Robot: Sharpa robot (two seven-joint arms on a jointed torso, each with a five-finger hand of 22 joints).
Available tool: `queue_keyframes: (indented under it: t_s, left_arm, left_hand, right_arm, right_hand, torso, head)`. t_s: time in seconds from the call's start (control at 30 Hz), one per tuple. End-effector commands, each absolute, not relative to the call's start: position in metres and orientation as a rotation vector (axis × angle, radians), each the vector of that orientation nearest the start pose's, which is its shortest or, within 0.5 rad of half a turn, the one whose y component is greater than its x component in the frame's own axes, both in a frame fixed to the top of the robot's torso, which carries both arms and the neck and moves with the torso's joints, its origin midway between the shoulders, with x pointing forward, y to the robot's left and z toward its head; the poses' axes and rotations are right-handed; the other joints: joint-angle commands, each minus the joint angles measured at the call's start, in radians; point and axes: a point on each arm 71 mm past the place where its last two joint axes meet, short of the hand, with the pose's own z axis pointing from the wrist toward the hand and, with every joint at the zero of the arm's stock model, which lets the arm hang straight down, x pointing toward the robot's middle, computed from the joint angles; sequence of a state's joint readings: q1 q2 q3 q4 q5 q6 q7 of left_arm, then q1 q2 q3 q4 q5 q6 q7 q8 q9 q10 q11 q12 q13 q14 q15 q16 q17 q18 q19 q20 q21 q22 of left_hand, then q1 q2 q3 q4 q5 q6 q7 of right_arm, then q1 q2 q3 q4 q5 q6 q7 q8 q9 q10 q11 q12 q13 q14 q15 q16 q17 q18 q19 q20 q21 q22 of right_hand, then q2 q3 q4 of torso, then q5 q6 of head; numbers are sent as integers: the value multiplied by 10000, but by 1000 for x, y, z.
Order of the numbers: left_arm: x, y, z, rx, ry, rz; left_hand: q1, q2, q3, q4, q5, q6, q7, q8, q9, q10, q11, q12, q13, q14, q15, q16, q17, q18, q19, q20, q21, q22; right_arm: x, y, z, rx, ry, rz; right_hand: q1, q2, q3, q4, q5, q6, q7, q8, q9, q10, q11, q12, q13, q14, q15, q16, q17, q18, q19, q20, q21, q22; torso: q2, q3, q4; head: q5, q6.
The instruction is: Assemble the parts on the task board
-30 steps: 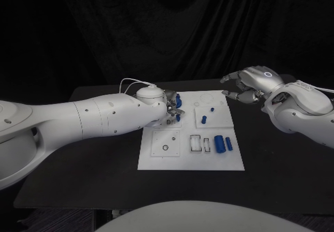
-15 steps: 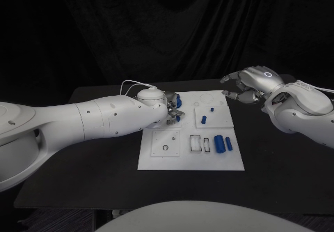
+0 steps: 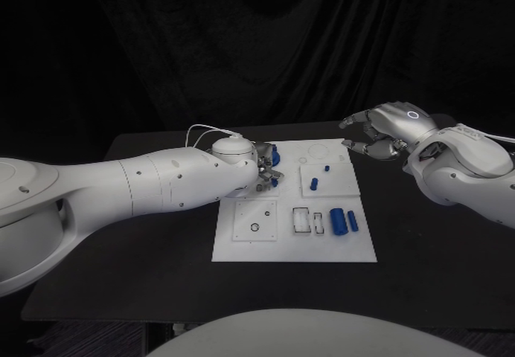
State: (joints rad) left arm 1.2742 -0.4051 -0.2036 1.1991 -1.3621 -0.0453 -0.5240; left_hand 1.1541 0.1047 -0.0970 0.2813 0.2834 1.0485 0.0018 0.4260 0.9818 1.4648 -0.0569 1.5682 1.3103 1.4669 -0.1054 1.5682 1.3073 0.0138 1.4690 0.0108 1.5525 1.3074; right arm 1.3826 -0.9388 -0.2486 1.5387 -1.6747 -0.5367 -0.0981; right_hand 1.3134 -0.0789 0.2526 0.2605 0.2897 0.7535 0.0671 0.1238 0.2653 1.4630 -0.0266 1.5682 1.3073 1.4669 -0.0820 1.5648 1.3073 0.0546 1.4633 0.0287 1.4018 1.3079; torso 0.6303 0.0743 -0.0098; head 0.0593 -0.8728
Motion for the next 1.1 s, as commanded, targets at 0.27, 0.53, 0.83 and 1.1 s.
queue_keyframes:
  t_s: [0.27, 0.53, 0.83, 1.1]
  left_arm:
    - [520, 82, -240, 1880, 20499, -2903]
    - [518, 79, -241, 2049, 20586, -3012]
    - [517, 78, -242, 2135, 20652, -3034]
    - [517, 77, -242, 2145, 20665, -3031]
  left_hand:
    - [257, -50, 228, -29, 300, -74, 4, -199, 36, 1060, -56, 26, 2605, 1039, -32, 26, 2635, -19, 710, -52, -52, 2226]
    - [524, -189, 522, -93, 884, -37, -3, -426, 112, 1060, -60, 26, 2605, 1039, -33, 26, 2635, -16, 704, -52, -66, 2218]
    - [603, -257, 640, -105, 1082, -31, -2, -505, 144, 1060, -62, 26, 2605, 1039, -35, 26, 2635, -15, 703, -53, -70, 2217]
    - [360, -314, 622, 52, 499, 8, 39, -593, 190, 1060, -32, 26, 2605, 1039, -13, 26, 2635, -16, 705, -40, -73, 2221]
  right_arm:
    - [482, -244, -155, -3627, 14113, 4421]
    - [482, -243, -155, -3621, 14123, 4425]
    - [481, -242, -154, -3619, 14136, 4455]
    - [481, -242, -155, -3621, 14169, 4449]
  right_hand:
    - [104, -30, 63, -21, -52, 110, -1, 46, -26, 1078, 72, 26, 2635, 1039, 60, 60, 2634, -148, 278, 74, -8, 2106]
    - [108, -32, 67, -24, -52, 118, 0, 45, -30, 1078, 74, 26, 2635, 1039, 62, 60, 2634, -145, 271, 75, -22, 2102]
    - [108, -32, 67, -24, -52, 118, 0, 45, -30, 1078, 74, 26, 2635, 1039, 62, 60, 2634, -145, 271, 75, -22, 2102]
    - [120, -33, 74, -33, -51, 127, 3, 42, -36, 1078, 76, 26, 2635, 1036, 64, 52, 2627, -141, 264, 77, -39, 2096]
  torso:
    - [4, 0, 2]
    - [16, 1, 6]
    - [15, 7, 8]
    - [12, 7, 19]
  head:
    - [-111, 2]
    - [-125, 2]
    - [-92, 2]
    - [-64, 2]
